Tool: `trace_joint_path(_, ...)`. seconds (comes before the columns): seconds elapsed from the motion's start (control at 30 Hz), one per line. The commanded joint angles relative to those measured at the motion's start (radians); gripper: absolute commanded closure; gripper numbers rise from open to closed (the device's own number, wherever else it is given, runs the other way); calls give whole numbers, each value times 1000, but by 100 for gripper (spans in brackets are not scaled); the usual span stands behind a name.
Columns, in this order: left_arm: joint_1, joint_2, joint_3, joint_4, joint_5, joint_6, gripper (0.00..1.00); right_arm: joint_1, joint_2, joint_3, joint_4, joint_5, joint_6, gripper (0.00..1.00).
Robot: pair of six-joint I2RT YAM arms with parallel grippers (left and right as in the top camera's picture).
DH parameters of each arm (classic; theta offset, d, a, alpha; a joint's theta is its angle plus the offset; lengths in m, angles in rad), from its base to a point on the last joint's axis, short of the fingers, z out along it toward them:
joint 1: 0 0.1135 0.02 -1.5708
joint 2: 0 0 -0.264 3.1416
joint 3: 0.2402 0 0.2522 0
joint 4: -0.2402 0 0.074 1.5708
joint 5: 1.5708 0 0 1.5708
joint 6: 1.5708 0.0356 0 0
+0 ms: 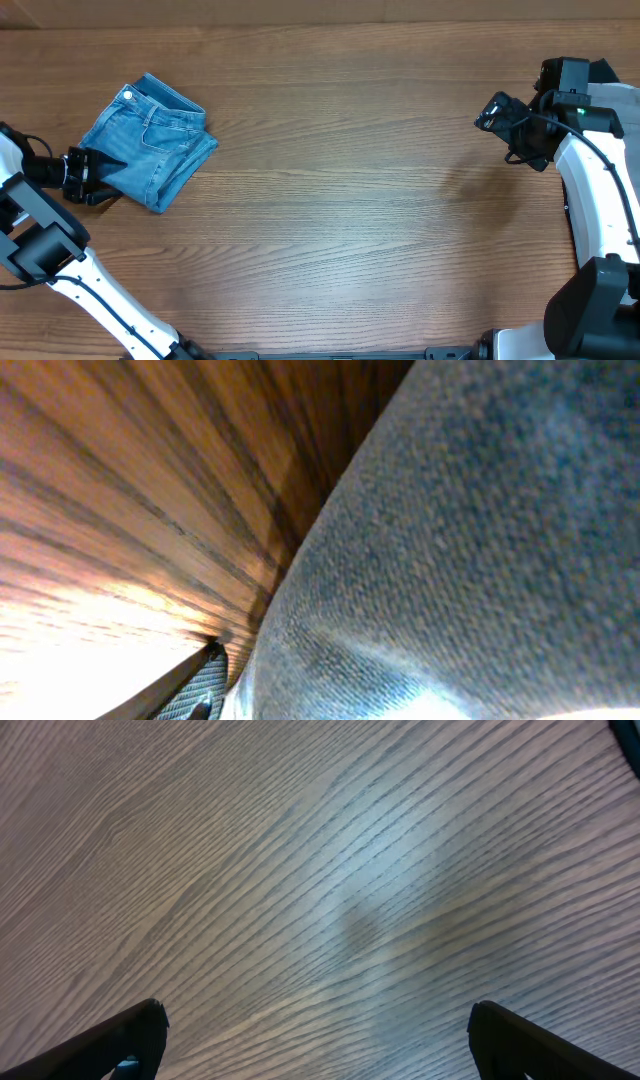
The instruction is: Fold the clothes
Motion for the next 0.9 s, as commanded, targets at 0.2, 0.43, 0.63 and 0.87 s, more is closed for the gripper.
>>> trace_joint_path(0.2, -20, -160, -40, 90, -300, 83, 37, 3, -2, 6, 3, 10, -3, 0)
trace_joint_path(0.43, -40, -315, -40, 0, -370, 106, 58, 3, -2, 6, 3, 10, -3, 0)
trace_joint_path(0.63, -123, -329, -48, -70, -391, 153, 96, 3, -2, 6, 3, 10, -3, 0)
trace_joint_path(0.87, -228, -329, -147, -95, -479, 47, 96, 3, -2, 6, 3, 10, -3, 0)
